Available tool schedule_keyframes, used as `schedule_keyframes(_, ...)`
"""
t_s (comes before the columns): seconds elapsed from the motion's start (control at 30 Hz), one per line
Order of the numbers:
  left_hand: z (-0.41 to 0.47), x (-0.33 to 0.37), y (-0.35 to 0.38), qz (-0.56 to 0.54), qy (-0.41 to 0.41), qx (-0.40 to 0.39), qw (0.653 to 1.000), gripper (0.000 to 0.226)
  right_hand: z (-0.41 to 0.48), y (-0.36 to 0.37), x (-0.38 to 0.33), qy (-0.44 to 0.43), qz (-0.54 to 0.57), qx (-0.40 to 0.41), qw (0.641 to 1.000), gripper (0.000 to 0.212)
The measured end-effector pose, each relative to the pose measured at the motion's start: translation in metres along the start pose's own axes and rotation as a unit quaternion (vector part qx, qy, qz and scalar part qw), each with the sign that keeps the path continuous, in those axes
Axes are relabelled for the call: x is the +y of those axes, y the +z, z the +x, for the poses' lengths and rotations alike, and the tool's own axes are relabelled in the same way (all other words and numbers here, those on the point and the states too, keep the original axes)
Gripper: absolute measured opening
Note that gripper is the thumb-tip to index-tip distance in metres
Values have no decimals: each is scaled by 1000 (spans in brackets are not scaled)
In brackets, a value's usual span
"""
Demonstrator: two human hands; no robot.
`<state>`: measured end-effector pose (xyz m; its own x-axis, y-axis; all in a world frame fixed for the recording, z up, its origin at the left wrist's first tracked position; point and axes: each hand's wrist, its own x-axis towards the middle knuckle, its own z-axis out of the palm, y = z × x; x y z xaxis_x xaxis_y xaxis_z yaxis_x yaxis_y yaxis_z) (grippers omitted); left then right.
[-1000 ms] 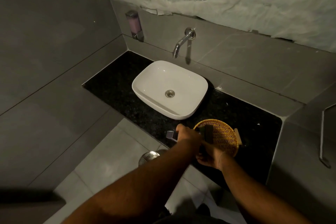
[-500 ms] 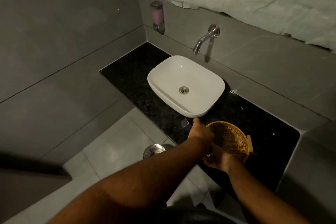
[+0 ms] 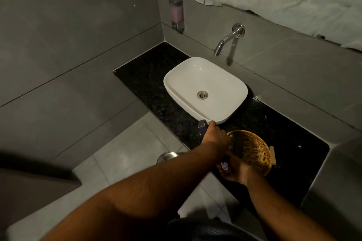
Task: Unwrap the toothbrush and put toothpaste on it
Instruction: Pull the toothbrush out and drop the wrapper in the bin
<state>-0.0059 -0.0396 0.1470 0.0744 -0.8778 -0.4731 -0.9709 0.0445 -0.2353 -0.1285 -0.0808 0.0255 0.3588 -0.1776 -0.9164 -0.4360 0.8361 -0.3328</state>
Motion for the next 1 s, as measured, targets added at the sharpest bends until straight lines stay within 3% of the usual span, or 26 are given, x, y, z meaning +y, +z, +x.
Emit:
schedule_keyframes(0.1, -1, -6, 7, 12, -6, -12, 1000, 41, 1, -1, 1, -9, -41, 32, 999, 45)
schedule_keyframes(0.23, -7, -22, 27, 15, -26, -2, 1000, 43, 3, -4, 3, 4, -88, 7, 996, 57)
schedule_keyframes(0.3, -10, -33, 42, 1, -40, 13, 999, 45, 7, -4, 4, 3, -115, 45, 992, 57)
schedule_keyframes(0.47, -30, -65, 87, -117, -85, 87, 986, 48, 11, -1, 11, 8, -182, 77, 980, 59)
schedule_keyframes(0.57, -47, -83, 115, -209, -160, 92, 960, 48, 13, 2, 8, 3, -186, 81, 979, 57)
schedule_keyframes(0.7, -70, -96, 151, -354, -296, 58, 885, 48, 16, 5, 3, 4, -166, 72, 983, 55)
schedule_keyframes(0.83, -91, -103, 186, -494, -402, 14, 771, 45, 17, 17, 3, -2, -198, 88, 976, 53)
schedule_keyframes(0.9, -97, -103, 202, -555, -427, 0, 714, 51, 18, 23, 6, 1, -213, 90, 973, 53)
schedule_keyframes(1.0, -98, -102, 222, -615, -438, -15, 656, 43, 23, 32, 14, -4, -226, 123, 966, 52)
